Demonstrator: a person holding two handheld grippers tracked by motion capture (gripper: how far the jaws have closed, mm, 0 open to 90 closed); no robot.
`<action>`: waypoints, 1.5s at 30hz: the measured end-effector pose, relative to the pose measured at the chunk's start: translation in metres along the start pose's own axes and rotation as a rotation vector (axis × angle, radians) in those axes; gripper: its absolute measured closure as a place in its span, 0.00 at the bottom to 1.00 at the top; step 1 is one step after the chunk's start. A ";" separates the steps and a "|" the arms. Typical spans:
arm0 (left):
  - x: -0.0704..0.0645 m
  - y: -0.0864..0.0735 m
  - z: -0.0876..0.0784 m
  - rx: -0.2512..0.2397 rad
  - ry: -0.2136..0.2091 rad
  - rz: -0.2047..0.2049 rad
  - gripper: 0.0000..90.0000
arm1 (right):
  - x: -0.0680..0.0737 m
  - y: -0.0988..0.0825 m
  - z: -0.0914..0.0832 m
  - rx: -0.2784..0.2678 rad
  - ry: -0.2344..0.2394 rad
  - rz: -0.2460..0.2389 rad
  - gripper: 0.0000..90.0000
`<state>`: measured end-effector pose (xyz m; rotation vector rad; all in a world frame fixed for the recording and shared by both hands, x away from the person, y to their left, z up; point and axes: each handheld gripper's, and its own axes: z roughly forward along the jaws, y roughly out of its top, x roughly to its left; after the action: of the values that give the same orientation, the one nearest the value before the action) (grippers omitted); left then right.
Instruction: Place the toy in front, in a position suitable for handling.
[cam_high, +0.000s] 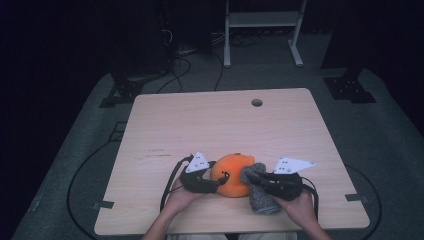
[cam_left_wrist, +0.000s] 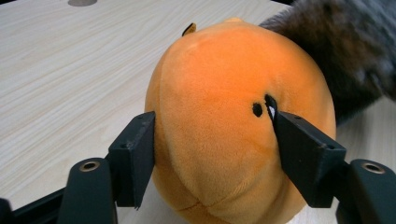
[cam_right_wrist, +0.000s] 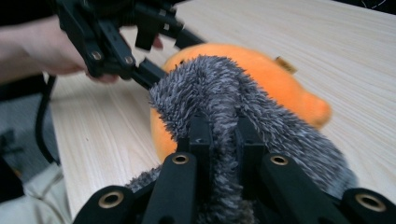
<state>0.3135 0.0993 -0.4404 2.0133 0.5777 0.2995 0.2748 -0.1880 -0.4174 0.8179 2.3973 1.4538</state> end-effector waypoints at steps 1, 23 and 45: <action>0.000 0.000 -0.002 -0.023 -0.013 0.018 0.27 | 0.001 0.000 0.004 0.012 -0.003 -0.012 0.89; -0.025 0.023 -0.003 0.006 -0.016 0.068 0.46 | -0.004 0.008 -0.015 -0.054 -0.034 -0.005 0.89; -0.036 0.021 0.007 -0.013 0.027 0.149 0.44 | 0.006 0.012 -0.003 -0.023 -0.044 -0.071 0.89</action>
<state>0.2915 0.0670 -0.4242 2.0464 0.4417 0.4203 0.2727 -0.1823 -0.4051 0.7433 2.3481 1.4187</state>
